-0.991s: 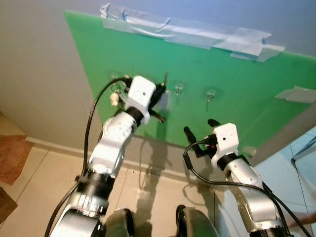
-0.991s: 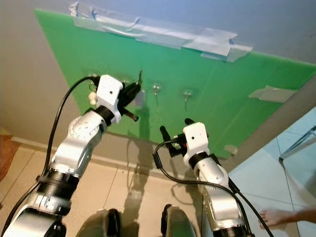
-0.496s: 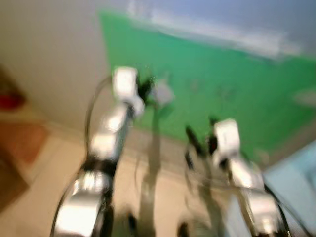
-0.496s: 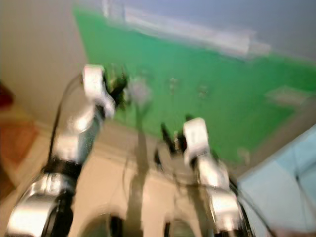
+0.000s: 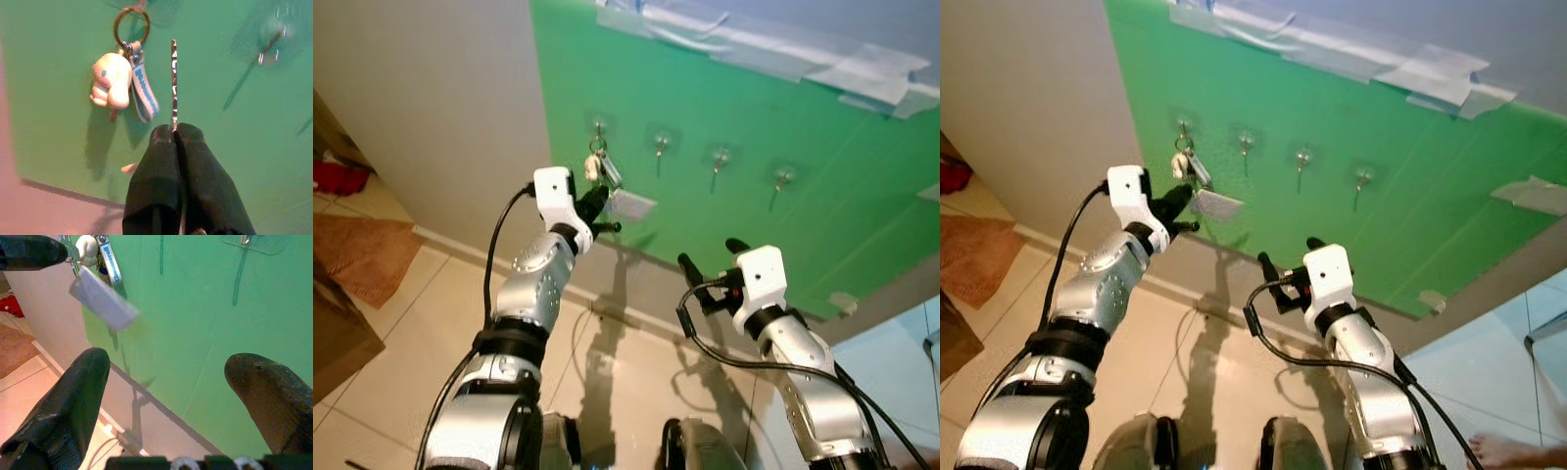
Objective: Hang keys on a hook
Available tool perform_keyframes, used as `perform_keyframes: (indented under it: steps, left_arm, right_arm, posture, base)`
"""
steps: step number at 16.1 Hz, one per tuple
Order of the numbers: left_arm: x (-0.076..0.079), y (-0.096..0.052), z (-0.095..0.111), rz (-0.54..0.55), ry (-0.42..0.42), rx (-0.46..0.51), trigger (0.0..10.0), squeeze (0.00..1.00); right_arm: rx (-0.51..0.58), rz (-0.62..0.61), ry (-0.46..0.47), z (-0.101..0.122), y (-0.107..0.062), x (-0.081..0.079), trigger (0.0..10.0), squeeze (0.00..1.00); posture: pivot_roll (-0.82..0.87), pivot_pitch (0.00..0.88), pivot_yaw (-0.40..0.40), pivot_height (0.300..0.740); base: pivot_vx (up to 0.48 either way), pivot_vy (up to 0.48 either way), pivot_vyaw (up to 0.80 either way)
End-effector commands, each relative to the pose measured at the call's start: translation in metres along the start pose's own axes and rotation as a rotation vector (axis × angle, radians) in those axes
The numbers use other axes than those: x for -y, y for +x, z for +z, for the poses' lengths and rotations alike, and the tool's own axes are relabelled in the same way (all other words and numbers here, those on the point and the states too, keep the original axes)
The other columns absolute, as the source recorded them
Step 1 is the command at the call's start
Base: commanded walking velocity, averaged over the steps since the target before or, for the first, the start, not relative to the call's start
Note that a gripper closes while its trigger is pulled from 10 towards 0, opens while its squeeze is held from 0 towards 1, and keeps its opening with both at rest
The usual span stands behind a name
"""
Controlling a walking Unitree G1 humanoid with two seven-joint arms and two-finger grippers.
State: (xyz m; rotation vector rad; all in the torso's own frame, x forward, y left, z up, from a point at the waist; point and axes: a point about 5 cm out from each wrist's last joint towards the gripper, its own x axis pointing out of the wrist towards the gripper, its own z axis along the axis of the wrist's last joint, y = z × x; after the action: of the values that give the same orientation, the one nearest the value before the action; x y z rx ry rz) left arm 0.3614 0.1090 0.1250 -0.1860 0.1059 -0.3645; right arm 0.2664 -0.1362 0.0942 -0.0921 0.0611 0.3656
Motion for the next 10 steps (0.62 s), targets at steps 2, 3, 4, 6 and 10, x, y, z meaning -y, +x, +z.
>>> perform_keyframes:
  steps: [2, 3, 4, 6, 10]
  left_arm:
    - [0.020, 0.001, 0.005, -0.081, 0.398, 0.038, 0.0, 0.00]
    - [0.024, 0.001, 0.007, -0.103, 0.473, 0.055, 0.0, 0.00]
    - [0.034, 0.002, 0.011, -0.166, 0.565, 0.085, 0.0, 0.00]
    - [0.042, 0.003, 0.010, -0.228, 0.583, 0.081, 0.0, 0.00]
    - [0.040, 0.017, 0.021, -0.248, 0.639, 0.063, 0.0, 0.00]
  right_arm:
    - [-0.014, -0.013, 0.006, -0.003, -0.004, 0.002, 10.0, 0.00]
    - [-0.014, -0.014, 0.007, -0.003, -0.004, 0.002, 10.0, 0.00]
    - [-0.015, -0.014, 0.009, -0.004, -0.004, 0.001, 10.0, 0.00]
    - [-0.015, -0.013, 0.010, -0.004, -0.004, 0.001, 10.0, 0.00]
    - [-0.017, -0.015, 0.015, -0.005, -0.007, -0.002, 10.0, 0.00]
  posture:
    - [-0.15, 0.154, -0.033, 0.710]
    - [-0.15, 0.154, -0.033, 0.710]
    - [-0.15, 0.155, -0.032, 0.710]
    - [-0.15, 0.155, -0.030, 0.710]
    - [-0.17, 0.155, -0.018, 0.710]
  base:
    - [0.000, 0.000, 0.00]
    - [0.000, 0.000, 0.00]
    - [0.000, 0.000, 0.00]
    - [0.000, 0.000, 0.00]
    - [0.000, 0.000, 0.00]
